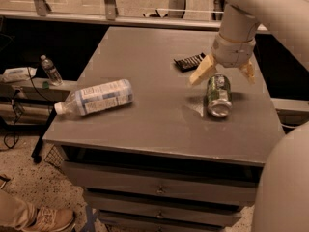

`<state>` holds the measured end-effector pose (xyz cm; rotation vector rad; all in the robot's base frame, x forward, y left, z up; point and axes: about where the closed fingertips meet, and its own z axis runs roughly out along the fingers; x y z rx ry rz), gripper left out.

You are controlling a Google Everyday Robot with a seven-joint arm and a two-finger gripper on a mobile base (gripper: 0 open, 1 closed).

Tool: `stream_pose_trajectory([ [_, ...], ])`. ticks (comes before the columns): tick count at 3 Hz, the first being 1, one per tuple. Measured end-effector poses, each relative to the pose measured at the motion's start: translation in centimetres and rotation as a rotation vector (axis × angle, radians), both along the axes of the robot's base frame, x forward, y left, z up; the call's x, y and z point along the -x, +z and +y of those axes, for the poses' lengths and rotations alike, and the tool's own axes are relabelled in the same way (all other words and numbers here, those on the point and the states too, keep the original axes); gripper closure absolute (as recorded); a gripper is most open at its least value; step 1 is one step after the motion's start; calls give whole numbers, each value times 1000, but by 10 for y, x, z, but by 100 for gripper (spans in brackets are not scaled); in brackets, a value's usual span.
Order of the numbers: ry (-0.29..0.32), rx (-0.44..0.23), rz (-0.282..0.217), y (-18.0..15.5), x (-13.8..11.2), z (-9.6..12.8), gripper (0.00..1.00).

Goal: Place green can upright

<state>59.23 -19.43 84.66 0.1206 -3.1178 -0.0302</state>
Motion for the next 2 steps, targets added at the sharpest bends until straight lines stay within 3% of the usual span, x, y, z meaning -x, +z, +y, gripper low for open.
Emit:
stream_pose_trajectory([
  [1, -31, -7, 32, -13, 2, 3, 12],
  [2, -43, -24, 56, -24, 6, 8, 31],
])
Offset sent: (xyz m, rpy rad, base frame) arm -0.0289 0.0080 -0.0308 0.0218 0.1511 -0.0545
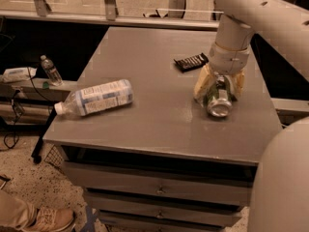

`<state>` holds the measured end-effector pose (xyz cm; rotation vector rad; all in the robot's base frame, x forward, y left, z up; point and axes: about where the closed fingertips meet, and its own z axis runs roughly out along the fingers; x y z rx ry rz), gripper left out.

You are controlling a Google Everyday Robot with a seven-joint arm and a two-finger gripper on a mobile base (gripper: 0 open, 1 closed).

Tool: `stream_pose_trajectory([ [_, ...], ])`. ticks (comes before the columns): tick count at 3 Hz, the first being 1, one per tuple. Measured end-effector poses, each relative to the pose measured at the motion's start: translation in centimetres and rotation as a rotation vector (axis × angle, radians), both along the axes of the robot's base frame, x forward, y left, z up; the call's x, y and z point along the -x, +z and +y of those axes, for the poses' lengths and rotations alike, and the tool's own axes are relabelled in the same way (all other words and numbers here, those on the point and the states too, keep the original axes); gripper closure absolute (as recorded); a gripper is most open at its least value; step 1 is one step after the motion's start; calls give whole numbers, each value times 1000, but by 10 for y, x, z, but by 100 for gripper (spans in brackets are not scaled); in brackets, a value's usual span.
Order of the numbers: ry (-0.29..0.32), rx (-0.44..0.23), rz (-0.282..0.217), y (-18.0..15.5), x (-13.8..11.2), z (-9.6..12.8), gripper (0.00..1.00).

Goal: Place green can upright

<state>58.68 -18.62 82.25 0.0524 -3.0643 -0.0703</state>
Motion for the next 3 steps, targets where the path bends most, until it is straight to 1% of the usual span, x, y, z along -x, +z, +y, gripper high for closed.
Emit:
stream_pose_trajectory([
  [1, 6, 5, -11, 2, 2, 3, 54],
  [2, 29, -7, -75, 20, 3, 3, 77],
  [3, 82, -45, -190, 48, 6, 2, 98],
])
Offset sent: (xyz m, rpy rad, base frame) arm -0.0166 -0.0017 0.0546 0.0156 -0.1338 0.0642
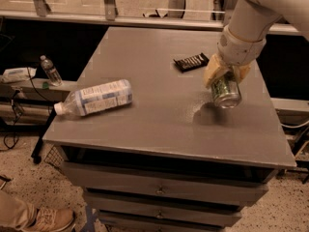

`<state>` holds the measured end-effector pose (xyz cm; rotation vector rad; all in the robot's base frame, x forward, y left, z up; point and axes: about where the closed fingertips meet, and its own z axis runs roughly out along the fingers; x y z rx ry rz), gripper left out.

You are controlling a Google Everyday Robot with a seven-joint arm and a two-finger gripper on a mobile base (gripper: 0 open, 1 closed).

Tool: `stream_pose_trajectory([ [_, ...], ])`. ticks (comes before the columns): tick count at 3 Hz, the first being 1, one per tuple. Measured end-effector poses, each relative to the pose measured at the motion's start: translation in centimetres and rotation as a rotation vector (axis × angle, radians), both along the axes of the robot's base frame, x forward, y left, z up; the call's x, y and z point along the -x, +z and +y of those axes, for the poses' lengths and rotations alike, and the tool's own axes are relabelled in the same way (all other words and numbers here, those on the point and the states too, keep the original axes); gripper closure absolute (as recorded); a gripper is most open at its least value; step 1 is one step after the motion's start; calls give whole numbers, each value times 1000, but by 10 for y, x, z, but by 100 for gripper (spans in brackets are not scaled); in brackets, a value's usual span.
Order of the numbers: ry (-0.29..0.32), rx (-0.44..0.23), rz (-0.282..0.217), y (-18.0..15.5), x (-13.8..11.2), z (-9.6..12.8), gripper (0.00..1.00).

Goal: Place green can upright

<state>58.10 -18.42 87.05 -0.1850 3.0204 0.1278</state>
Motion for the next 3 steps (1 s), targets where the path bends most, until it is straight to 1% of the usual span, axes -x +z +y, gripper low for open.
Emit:
stream_pose_trajectory([
  [1, 118, -92, -152, 18, 8, 5, 100],
  [2, 228, -184, -293, 24, 4, 12, 100],
  [3, 332, -261, -417, 28, 0, 17, 100],
])
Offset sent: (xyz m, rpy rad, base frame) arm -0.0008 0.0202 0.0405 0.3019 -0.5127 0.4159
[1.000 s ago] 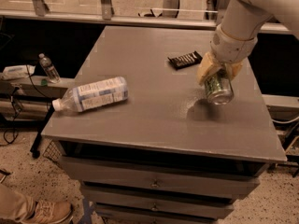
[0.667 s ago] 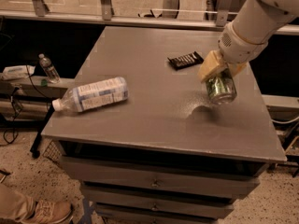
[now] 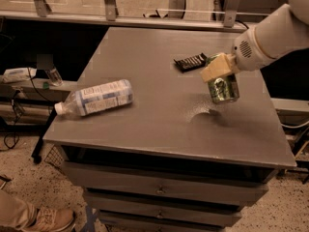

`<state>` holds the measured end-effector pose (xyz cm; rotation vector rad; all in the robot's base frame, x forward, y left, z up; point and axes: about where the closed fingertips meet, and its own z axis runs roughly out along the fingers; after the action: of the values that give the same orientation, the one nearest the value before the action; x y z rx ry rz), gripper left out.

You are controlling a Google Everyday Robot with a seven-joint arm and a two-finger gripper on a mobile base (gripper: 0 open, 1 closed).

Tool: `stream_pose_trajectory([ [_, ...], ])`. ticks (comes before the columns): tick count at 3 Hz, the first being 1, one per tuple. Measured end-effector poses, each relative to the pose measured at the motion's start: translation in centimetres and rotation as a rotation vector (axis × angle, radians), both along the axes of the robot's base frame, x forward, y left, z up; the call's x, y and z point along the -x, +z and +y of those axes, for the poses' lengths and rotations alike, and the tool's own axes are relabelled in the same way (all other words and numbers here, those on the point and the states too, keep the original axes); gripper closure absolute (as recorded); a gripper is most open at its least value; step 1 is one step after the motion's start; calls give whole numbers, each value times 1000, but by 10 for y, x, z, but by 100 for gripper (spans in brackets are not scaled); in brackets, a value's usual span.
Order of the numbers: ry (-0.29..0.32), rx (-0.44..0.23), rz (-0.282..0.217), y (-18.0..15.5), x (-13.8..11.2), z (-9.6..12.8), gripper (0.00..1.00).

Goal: Place green can upright

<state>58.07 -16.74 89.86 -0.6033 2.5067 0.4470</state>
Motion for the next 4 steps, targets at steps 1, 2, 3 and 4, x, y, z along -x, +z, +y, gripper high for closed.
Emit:
stream_pose_trajectory([
  [1, 65, -97, -134, 8, 1, 3, 100],
  [2, 116, -86, -196, 15, 3, 1, 100],
  [3, 116, -86, -196, 15, 3, 1, 100],
  [4, 151, -110, -246, 16, 0, 0, 100],
])
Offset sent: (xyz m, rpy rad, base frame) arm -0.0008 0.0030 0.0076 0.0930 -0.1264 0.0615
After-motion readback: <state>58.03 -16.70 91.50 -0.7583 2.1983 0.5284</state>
